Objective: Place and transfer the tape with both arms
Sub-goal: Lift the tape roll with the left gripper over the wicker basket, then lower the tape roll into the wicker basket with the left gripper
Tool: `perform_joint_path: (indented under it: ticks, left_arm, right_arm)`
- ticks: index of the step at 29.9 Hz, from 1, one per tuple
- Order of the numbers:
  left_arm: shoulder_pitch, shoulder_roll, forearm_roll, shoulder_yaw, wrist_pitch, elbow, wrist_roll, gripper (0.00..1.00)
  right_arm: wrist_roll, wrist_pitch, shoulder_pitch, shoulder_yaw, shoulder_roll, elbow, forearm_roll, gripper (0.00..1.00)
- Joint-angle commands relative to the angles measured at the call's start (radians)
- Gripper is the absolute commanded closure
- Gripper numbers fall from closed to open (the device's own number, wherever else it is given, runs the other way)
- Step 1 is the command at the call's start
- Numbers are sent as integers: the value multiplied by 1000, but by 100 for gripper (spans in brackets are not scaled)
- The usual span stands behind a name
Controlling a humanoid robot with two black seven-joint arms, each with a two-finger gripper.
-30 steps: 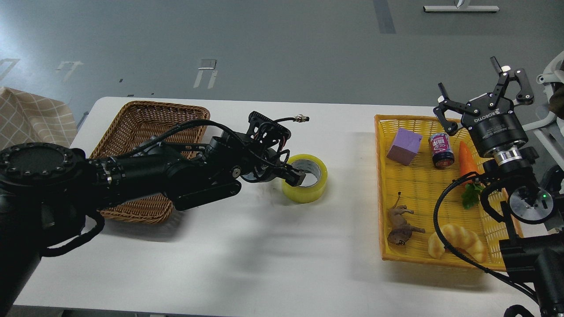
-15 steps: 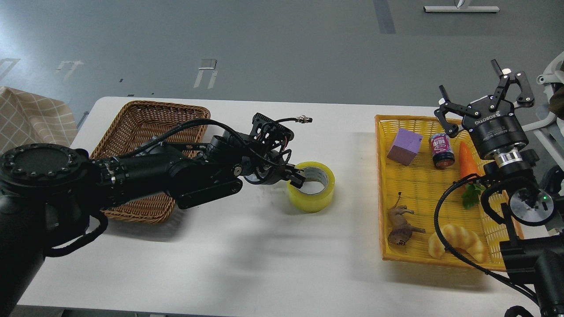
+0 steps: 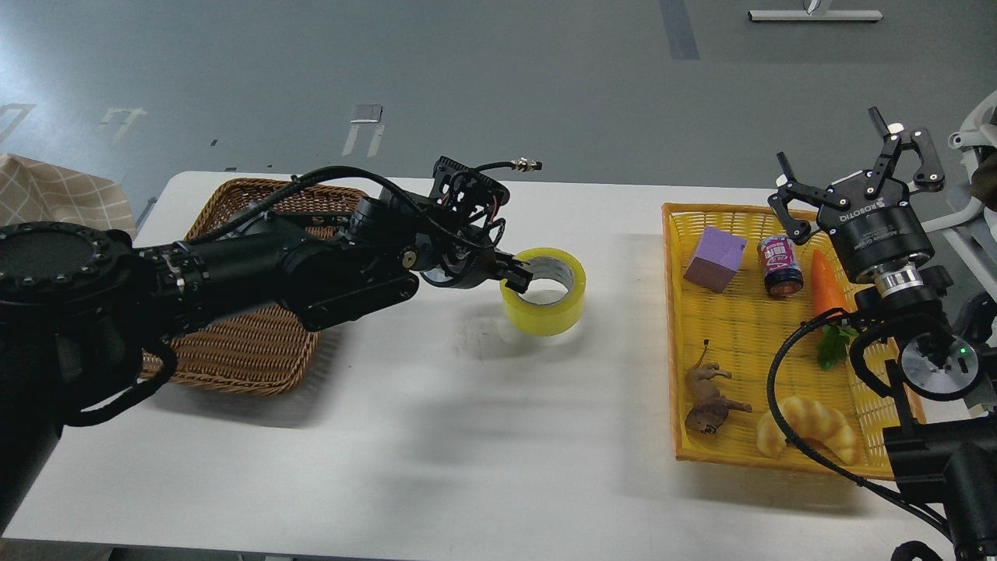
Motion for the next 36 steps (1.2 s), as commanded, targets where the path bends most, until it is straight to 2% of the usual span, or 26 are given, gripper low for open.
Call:
perform_joint_path:
  ticks: [1, 14, 18, 22, 25, 36]
  left_arm:
    - [-27, 36, -2, 1, -7, -6, -1, 100]
    - [-103, 244, -5, 1, -36, -17, -27, 100]
    - [-117, 339, -6, 3, -36, -23, -77, 100]
    - [-139, 401, -6, 3, -40, -23, -94, 100]
    - [-137, 457, -3, 4, -56, -23, -110, 100]
    - [-67, 603, -2, 9, -49, -55, -119, 100]
  right_arm:
    - [0, 0, 0, 0, 0, 0, 0, 0]
    - [0, 0, 2, 0, 8, 0, 0, 0]
    - [0, 0, 2, 0, 8, 0, 0, 0]
    - [2, 0, 2, 0, 9, 0, 0, 0]
    - [0, 0, 2, 0, 9, 0, 0, 0]
    - [0, 0, 2, 0, 17, 0, 0, 0]
